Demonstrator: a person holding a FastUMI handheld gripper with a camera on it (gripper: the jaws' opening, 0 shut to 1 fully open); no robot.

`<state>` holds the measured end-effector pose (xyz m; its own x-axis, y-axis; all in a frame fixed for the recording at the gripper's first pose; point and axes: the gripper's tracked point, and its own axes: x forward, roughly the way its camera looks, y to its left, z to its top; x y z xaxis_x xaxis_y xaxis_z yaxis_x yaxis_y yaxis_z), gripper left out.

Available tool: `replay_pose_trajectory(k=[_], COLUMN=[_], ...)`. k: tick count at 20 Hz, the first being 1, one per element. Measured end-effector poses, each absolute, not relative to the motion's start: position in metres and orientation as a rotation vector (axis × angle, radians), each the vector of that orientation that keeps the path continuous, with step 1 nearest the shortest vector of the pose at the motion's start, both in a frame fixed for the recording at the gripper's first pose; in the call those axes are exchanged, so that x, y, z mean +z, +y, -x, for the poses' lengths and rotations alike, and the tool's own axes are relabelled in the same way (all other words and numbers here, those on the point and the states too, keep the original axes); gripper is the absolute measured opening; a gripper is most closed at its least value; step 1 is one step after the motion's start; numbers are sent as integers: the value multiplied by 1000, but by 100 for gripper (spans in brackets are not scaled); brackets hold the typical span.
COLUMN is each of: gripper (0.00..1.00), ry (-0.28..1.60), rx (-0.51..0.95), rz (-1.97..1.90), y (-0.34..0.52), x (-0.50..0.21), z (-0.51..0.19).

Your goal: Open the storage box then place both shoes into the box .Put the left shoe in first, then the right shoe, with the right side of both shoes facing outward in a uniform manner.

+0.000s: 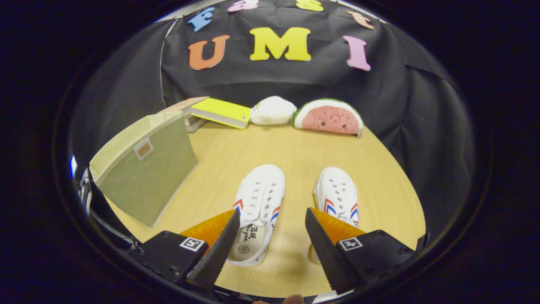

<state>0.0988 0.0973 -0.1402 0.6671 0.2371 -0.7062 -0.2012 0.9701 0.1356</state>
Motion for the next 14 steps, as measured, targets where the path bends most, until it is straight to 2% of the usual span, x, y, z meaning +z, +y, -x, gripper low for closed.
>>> replay_pose_trajectory(k=[2, 4, 5, 6, 8, 10, 11, 13, 14], gripper=[100, 96, 88, 85, 72, 49, 33, 20, 17], ry=[845, 892, 922, 943, 977, 1023, 1028, 1015, 1011], rx=[244, 253, 266, 283, 281, 323, 341, 360, 357], rz=[-70, -99, -123, -146, -169, -220, -227, -186, -194], y=[96, 100, 104, 108, 108, 119, 121, 119, 119], x=[-154, -167, -172, -175, -179, -181, -181, -182, -182], z=[-103, -105, -106, -108, -111, -107, -107, -107, -108])
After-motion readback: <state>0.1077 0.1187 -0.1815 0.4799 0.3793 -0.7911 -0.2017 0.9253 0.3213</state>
